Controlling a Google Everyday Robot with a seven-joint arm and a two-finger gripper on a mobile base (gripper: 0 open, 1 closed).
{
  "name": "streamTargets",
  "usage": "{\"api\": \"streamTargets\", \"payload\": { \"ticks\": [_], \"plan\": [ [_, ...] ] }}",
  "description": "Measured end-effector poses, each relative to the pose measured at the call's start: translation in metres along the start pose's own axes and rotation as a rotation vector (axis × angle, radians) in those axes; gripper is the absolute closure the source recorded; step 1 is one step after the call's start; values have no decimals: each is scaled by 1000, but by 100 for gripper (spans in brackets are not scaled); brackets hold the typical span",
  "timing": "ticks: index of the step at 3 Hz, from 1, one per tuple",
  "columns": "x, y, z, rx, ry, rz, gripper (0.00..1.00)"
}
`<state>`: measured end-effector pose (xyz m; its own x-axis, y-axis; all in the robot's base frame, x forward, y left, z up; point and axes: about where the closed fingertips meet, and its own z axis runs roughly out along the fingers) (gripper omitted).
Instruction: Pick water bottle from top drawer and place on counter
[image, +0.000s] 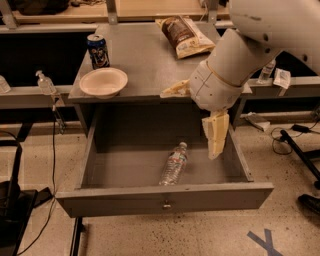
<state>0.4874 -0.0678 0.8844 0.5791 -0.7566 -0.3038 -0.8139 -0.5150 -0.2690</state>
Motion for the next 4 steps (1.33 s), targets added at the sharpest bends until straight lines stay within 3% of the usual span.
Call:
{"api": "streamTargets", "payload": {
  "ticks": [1, 2, 3, 4],
  "plan": [
    [3, -1, 8, -18, -1, 18, 0],
    [46, 2, 37, -45, 54, -21, 0],
    [105, 9, 87, -103, 117, -149, 0],
    [137, 8, 136, -172, 133, -238, 0]
  ]
}}
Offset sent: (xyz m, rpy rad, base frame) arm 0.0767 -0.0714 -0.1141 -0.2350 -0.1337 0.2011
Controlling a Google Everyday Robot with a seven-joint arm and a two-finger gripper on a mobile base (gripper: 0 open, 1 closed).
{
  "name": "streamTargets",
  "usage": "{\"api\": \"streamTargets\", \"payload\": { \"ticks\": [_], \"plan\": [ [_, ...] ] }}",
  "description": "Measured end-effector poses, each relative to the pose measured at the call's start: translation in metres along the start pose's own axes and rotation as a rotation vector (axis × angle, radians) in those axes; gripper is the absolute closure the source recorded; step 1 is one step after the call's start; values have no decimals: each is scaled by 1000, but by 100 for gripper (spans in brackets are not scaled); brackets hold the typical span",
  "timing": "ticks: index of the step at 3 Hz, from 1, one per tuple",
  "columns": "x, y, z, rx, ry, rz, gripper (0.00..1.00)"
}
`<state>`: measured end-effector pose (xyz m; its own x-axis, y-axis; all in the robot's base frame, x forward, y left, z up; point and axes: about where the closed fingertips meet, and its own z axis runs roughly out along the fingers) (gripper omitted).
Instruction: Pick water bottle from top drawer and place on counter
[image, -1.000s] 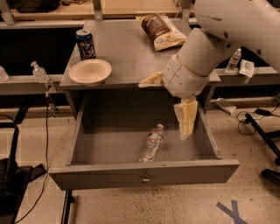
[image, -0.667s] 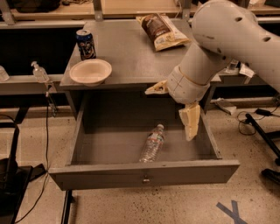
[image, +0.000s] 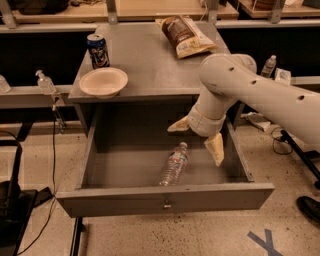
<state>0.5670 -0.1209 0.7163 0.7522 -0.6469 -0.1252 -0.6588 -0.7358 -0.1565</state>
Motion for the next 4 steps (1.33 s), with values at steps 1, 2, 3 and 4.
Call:
{"api": "streamTargets", "payload": {
  "ticks": [1, 2, 3, 4],
  "plan": [
    [11, -14, 50, -60, 16, -87, 0],
    [16, -20, 90, -97, 57, -121, 0],
    [20, -20, 117, -106, 67, -115, 18],
    [22, -21, 128, -93, 58, -96, 41]
  ]
}}
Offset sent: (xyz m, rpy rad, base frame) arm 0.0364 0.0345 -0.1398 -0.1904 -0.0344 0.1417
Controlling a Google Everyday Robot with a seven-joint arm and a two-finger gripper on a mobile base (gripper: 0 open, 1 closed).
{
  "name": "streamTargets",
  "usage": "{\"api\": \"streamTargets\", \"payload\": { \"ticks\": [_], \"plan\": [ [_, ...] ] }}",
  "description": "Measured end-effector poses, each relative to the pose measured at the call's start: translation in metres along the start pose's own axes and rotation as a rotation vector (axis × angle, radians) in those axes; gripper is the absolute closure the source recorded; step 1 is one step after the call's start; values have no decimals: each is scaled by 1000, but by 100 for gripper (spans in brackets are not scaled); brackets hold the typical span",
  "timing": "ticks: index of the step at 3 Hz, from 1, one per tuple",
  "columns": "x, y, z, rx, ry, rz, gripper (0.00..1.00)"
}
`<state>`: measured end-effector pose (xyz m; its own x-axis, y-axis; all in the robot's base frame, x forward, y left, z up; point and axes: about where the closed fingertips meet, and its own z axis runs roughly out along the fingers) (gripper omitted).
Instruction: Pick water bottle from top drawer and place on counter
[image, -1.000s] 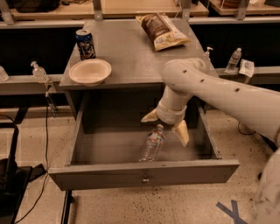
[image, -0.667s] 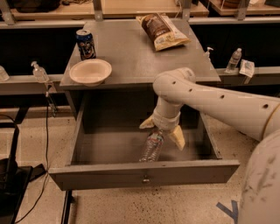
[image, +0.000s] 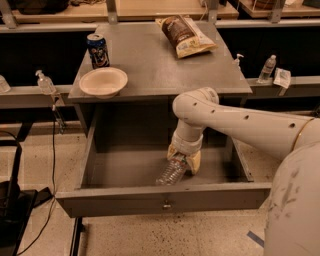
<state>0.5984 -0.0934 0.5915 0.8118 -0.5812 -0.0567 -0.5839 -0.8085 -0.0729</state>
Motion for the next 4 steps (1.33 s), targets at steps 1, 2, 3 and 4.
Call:
{"api": "streamTargets", "payload": {
  "ticks": [1, 2, 3, 4],
  "plan": [
    [-3, -9, -21, 7, -12, 24, 64],
    [-9, -12, -76, -9, 19, 83, 87],
    [-9, -13, -156, -2, 77, 157, 100],
    [-3, -10, -228, 33, 110, 234, 100]
  ]
}}
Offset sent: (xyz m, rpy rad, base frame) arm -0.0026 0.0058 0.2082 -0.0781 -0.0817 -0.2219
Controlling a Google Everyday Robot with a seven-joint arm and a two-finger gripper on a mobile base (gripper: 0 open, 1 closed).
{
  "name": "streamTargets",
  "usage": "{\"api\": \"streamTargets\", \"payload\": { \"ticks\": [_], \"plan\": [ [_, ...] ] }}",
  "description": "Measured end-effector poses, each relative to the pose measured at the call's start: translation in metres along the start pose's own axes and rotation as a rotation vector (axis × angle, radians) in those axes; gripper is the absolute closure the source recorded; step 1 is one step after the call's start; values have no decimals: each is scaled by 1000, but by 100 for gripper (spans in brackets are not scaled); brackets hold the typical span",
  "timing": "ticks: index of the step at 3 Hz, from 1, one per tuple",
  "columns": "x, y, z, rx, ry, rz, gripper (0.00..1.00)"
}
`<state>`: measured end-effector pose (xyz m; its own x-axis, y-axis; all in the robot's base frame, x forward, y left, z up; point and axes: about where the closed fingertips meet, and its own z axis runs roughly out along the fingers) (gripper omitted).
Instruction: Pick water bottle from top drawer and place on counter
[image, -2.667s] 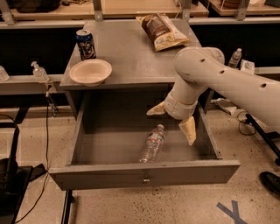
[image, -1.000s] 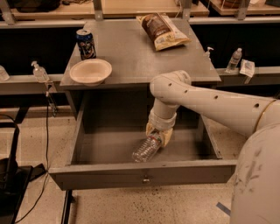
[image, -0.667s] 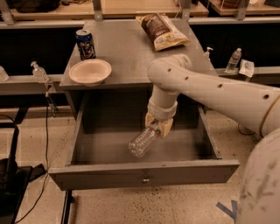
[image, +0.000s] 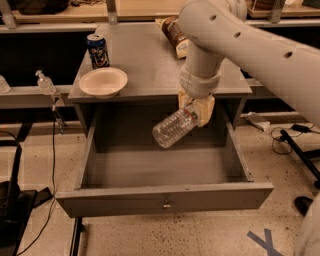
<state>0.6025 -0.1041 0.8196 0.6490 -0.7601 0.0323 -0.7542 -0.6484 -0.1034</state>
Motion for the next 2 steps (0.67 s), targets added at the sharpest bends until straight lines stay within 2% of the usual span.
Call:
{"api": "streamTargets", "payload": {
  "ticks": [1, 2],
  "plan": [
    [29, -4, -47, 86, -16, 147, 100],
    [65, -30, -87, 243, -57, 360, 100]
  ]
}}
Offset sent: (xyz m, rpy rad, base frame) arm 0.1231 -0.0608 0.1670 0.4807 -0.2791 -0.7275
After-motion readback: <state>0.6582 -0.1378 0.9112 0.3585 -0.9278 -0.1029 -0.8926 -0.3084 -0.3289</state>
